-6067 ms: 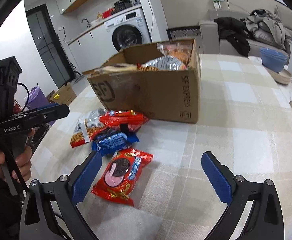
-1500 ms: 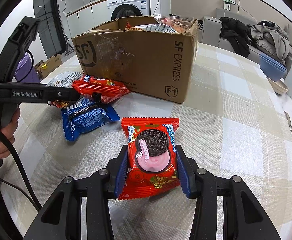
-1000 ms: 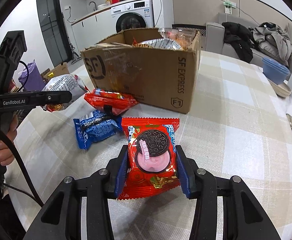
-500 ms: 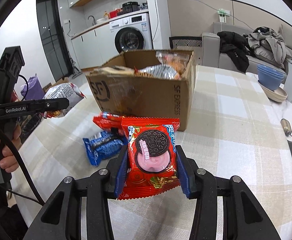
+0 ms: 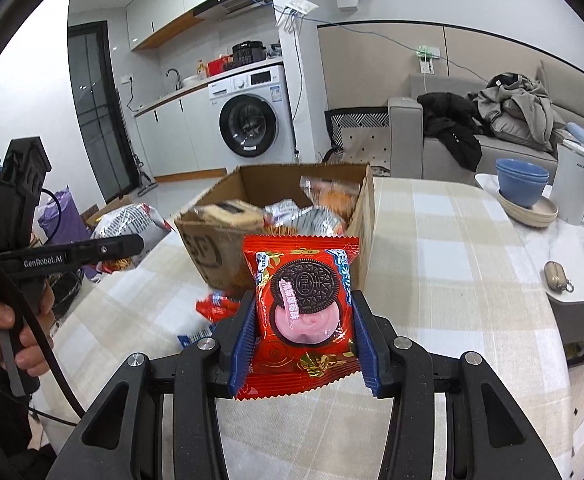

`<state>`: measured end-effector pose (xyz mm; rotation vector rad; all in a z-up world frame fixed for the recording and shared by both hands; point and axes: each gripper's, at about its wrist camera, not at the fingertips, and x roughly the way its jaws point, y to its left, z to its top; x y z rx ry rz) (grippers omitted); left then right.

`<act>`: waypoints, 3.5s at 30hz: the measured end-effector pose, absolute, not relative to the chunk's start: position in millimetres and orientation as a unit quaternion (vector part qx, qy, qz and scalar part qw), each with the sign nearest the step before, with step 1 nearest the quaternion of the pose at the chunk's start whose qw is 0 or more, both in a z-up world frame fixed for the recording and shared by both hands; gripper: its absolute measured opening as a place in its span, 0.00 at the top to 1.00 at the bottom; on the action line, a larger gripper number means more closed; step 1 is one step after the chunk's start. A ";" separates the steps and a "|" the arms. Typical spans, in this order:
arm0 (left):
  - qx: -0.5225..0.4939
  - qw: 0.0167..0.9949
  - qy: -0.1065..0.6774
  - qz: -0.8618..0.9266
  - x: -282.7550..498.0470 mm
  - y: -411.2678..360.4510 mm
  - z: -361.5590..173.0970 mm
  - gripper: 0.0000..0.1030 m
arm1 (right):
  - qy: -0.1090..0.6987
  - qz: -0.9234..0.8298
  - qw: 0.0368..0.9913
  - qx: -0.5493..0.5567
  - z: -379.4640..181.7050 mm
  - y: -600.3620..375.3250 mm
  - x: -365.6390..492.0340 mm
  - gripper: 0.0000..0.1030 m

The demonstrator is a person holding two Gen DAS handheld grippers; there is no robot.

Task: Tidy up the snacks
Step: 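Lift both held packs and carry them over the cardboard box, then open both grippers to drop the Oreo pack and noodle bag into the box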

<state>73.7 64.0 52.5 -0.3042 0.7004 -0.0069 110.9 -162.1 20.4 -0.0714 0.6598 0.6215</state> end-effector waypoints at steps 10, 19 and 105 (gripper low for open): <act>-0.140 0.934 0.329 -0.011 84.3 60.3 73.6 0.48 | 0.301 0.297 0.906 -0.028 41.1 -156.2 121.2 0.56; -0.129 0.937 0.324 -0.020 106.7 54.1 83.6 0.48 | 0.298 0.293 0.908 -0.021 48.5 -148.4 134.3 0.56; -0.105 0.931 0.349 -0.013 217.2 44.1 67.3 0.01 | 0.316 0.288 0.903 -0.034 42.9 -123.4 219.4 0.03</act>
